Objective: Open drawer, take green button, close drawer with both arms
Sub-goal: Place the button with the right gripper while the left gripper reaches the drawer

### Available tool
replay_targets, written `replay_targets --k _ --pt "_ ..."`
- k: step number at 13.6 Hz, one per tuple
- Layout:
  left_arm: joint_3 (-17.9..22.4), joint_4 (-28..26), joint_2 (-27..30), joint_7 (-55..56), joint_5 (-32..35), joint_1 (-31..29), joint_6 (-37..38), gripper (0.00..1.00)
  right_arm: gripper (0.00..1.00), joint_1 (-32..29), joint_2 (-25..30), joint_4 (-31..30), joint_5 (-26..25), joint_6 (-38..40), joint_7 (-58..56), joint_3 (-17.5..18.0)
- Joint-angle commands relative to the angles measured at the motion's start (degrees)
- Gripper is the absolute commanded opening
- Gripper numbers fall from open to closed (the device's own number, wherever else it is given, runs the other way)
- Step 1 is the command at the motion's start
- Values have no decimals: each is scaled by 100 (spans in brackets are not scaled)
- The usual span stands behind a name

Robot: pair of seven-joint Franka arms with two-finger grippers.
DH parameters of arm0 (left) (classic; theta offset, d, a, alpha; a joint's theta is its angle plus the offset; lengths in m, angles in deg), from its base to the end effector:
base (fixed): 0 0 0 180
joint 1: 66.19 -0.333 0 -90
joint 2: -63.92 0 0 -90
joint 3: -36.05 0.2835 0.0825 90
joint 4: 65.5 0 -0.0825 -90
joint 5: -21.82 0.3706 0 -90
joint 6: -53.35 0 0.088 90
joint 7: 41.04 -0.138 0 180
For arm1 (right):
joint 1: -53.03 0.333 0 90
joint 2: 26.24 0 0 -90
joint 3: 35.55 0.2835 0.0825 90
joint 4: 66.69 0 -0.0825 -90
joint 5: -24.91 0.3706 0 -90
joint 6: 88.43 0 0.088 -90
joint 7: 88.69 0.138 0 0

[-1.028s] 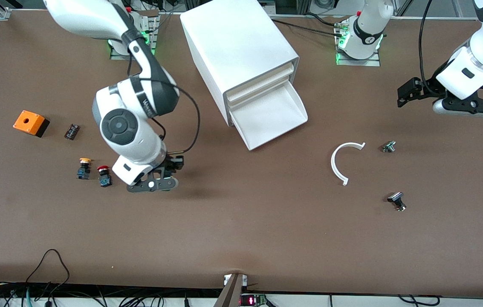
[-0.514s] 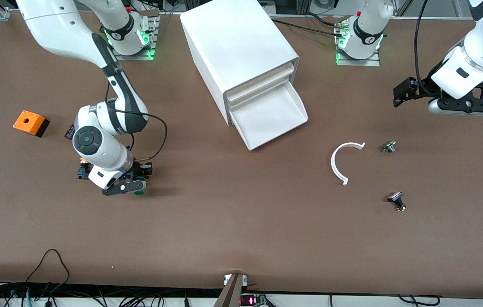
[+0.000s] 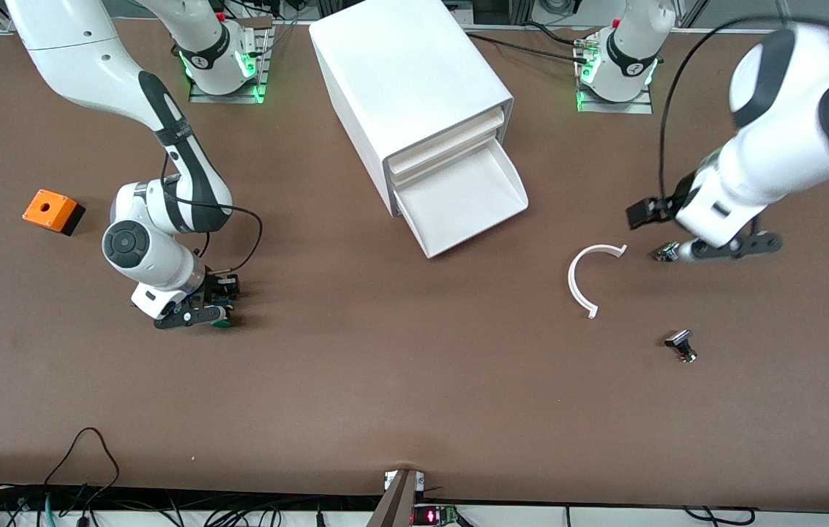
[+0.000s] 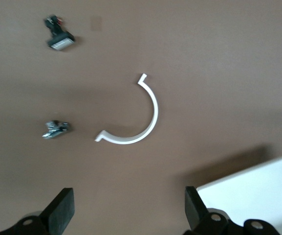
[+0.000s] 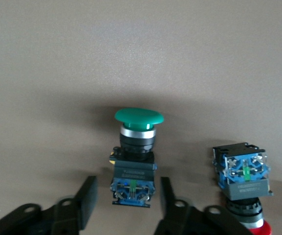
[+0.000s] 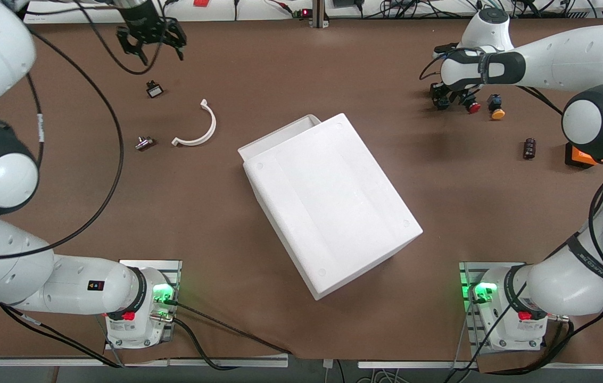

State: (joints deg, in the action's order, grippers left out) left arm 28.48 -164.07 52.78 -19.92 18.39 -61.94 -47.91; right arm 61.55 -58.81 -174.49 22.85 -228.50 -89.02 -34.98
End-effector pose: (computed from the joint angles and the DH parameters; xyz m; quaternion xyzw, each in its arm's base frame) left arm 0.5661 -0.1225 0.3998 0.9925 0.0890 -0.0817 0.0193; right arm 0.6018 0.0955 0.1563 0.9954 0.0951 -0.0019 0.0090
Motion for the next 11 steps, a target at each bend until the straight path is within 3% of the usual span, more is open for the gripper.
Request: replay_targets --k 1,4,6,9,11 --pt "-25 198 -563 1030 -79 391 -156 99 100 -53 319 -5 75 93 -126 109" --pt "-25 101 -941 2411 -79 1076 -578 99 100 -53 698 591 214 1075 -135 127" --pt "-25 -581 -943 2449 -79 1148 -1628 99 100 -53 1005 812 408 1551 -143 92" --pt "-401 -1812 -934 2999 -79 1219 -3596 99 100 -61 1637 839 435 2244 -152 30" --pt "-552 -2087 -951 3476 -9 1271 -4068 99 100 -61 2129 840 435 2746 -143 -136"
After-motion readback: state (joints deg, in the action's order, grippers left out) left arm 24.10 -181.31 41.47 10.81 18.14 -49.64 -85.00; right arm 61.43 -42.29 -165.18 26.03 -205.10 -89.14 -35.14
